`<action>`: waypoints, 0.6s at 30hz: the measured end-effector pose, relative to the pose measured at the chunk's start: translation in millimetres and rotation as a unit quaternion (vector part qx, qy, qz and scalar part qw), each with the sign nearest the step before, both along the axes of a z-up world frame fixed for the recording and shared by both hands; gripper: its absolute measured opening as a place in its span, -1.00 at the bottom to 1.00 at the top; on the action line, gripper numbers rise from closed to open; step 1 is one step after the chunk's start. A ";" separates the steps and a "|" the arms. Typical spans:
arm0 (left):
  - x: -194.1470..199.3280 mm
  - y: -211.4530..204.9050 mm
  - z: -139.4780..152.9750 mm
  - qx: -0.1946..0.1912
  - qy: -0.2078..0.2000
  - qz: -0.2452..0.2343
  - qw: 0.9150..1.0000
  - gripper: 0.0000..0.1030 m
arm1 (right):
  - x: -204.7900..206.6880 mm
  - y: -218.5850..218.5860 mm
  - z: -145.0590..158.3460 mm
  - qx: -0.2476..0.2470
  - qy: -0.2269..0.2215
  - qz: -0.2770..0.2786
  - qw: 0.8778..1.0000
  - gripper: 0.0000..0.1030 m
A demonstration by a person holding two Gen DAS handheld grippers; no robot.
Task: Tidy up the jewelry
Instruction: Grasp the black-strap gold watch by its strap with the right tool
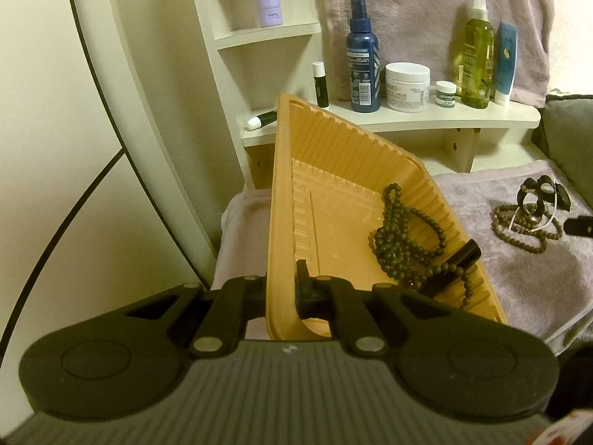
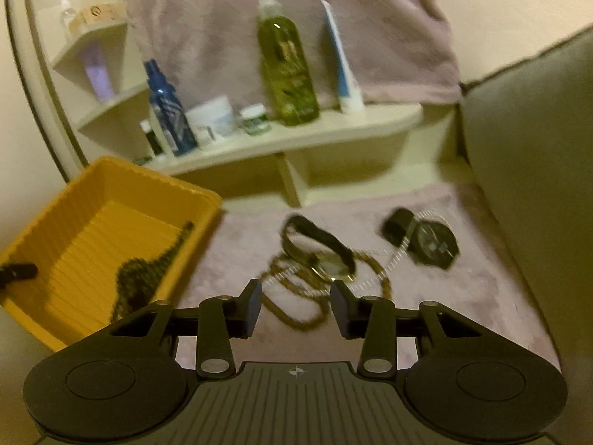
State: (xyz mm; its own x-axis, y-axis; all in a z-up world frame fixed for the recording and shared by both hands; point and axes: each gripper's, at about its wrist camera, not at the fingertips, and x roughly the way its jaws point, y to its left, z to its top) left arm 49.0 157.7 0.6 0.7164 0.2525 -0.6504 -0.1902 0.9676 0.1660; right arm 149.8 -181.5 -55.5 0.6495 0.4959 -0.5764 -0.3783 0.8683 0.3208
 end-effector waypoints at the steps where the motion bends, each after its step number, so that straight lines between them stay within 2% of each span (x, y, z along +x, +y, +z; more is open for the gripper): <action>1: -0.1 -0.2 0.0 0.000 0.000 0.000 1.000 -0.88 | -0.3 -0.8 -2.4 -0.003 0.001 -0.002 1.000 -0.20; 12: -0.1 -1.5 1.1 0.003 0.003 0.001 1.000 -0.88 | 9.7 3.8 -11.6 -0.070 -0.041 0.009 0.997 -0.20; 18: 0.7 -1.7 1.6 0.004 0.004 0.001 1.000 -0.89 | 26.3 19.3 -12.8 -0.139 -0.083 0.037 0.986 -0.20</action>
